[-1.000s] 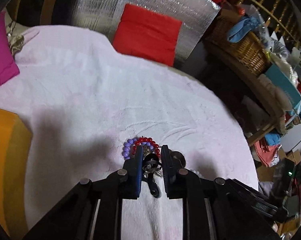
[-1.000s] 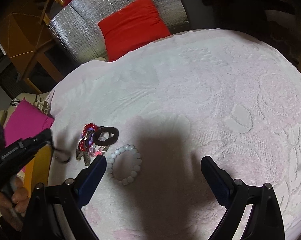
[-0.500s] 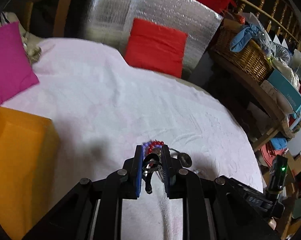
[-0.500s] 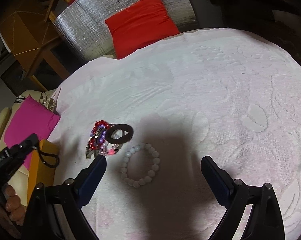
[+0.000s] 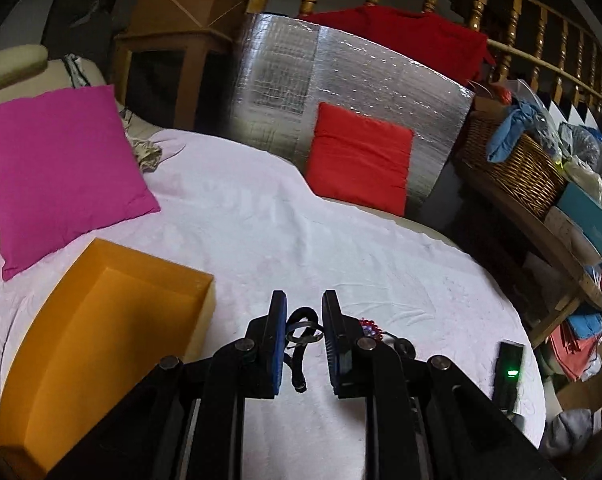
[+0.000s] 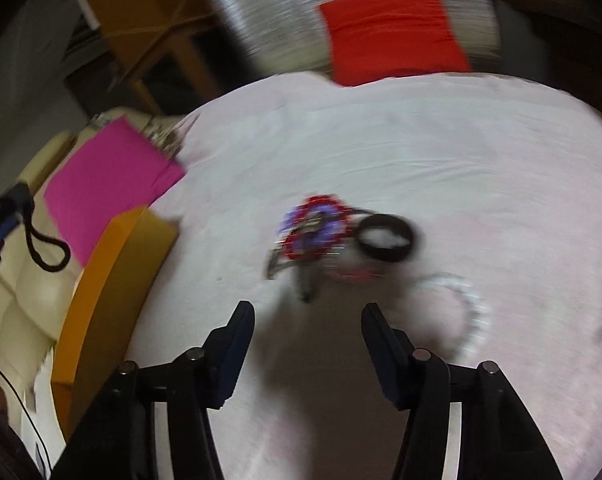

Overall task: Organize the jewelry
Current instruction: 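Lift the black cord with the left tool while the right tool approaches the pile, then grasp the silver watch with the right tool while the left tool holds the cord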

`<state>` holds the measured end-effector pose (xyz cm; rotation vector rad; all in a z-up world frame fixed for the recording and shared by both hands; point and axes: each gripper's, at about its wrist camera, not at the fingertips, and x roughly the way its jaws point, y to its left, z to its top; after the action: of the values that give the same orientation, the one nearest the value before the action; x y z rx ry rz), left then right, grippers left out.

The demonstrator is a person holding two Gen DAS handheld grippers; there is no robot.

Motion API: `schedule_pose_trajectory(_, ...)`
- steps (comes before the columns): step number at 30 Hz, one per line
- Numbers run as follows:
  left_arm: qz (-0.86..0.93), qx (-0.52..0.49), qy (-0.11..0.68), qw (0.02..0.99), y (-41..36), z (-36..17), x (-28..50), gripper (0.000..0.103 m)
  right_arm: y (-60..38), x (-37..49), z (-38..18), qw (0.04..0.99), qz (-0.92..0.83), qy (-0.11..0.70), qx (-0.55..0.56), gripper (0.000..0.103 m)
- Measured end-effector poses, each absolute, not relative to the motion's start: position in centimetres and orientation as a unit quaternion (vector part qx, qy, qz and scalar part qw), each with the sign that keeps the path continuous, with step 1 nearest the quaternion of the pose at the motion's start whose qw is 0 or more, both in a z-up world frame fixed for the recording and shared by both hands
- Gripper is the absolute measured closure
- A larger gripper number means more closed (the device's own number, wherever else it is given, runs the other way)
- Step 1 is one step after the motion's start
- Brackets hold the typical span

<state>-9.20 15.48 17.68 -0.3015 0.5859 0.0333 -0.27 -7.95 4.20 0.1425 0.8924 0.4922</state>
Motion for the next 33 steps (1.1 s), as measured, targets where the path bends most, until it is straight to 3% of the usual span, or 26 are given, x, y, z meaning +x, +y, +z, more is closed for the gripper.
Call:
schedule_pose_trajectory(9,0.023,-0.162,0.302,0.939,17.1,16.0,-8.4,0.084,-5.2,3.2,2.2,0.877,0.202,0.434,0.04,0.043)
schedule_pose_trajectory(10,0.021,-0.163,0.304,0.939,17.1,15.8,-8.3,0.084,-5.1,3.4,2.0,0.878,0.199,0.433,0.038,0.047)
schedule_pose_trajectory(14,0.016,-0.163,0.314,0.935,16.7,14.9,-7.7,0.084,-5.5,4.1,1.9,0.882,0.192,0.429,0.028,0.089)
schedule_pose_trajectory(17,0.014,-0.163,0.322,0.932,16.3,14.2,-7.4,0.084,-6.5,4.4,2.1,0.875,0.203,0.437,0.058,0.095)
schedule_pose_trajectory(33,-0.002,-0.131,0.359,0.924,13.5,11.7,-5.8,0.084,-12.6,-0.5,7.0,0.839,0.298,0.427,0.157,0.102)
